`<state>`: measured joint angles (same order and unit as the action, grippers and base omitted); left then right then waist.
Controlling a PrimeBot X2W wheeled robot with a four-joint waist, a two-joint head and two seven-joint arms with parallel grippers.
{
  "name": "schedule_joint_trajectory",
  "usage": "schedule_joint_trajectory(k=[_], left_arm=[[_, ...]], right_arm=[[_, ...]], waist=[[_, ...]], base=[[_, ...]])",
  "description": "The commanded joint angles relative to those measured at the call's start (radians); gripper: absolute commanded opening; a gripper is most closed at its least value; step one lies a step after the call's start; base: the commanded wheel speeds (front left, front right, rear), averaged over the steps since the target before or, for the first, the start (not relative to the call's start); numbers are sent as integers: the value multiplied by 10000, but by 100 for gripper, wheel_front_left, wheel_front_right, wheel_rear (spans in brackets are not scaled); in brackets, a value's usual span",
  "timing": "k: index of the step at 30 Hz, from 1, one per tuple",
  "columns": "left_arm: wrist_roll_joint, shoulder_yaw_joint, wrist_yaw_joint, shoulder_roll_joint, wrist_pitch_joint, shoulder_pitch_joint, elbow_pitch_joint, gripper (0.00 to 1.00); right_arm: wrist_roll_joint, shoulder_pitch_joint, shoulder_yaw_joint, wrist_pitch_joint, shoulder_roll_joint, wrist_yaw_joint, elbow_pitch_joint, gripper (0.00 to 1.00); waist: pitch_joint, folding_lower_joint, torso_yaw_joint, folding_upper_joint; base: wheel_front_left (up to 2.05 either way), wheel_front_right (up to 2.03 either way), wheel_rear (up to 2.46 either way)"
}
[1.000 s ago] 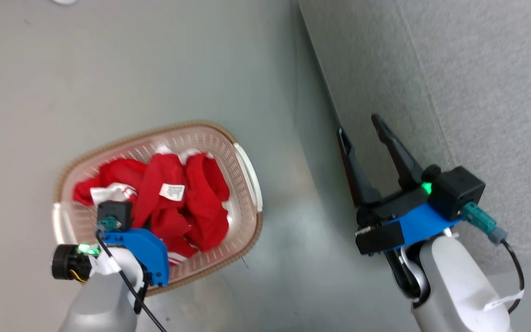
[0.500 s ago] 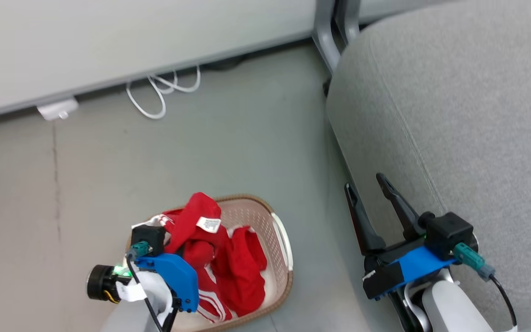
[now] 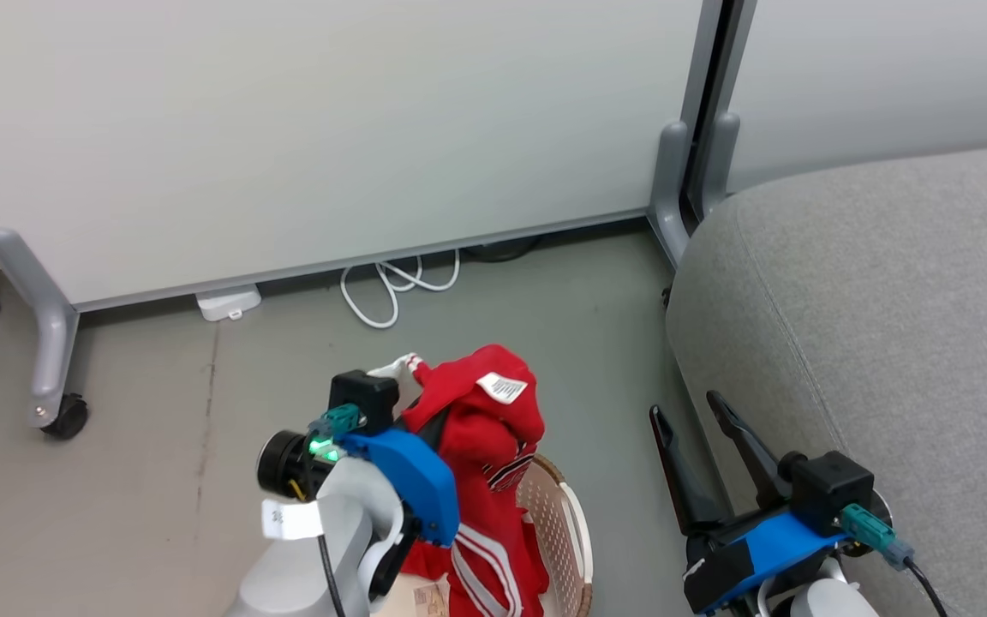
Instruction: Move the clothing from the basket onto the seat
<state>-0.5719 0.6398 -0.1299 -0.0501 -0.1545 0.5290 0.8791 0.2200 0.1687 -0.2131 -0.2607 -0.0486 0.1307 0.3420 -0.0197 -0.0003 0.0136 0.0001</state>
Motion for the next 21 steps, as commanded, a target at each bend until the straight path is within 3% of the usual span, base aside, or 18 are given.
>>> schedule_joint_trajectory(k=[1,9,21], left_arm=[[-95,116,-8,-8,18,221,-164,0],[-1026,955,0,-10,458,967,-1247,0],[-2097,2287,514,-9,977,2071,-2225,0]], right_arm=[[-8,-171,-38,32,-30,1,-7,100],[-101,-201,-69,199,-32,1,-124,100],[-164,-53,-351,399,-31,1,-117,100]], waist=[[213,3,-139,-1],[419,3,-207,-1],[563,3,32,-1]], base=[[0,0,0],[0,0,0],[0,0,0]])
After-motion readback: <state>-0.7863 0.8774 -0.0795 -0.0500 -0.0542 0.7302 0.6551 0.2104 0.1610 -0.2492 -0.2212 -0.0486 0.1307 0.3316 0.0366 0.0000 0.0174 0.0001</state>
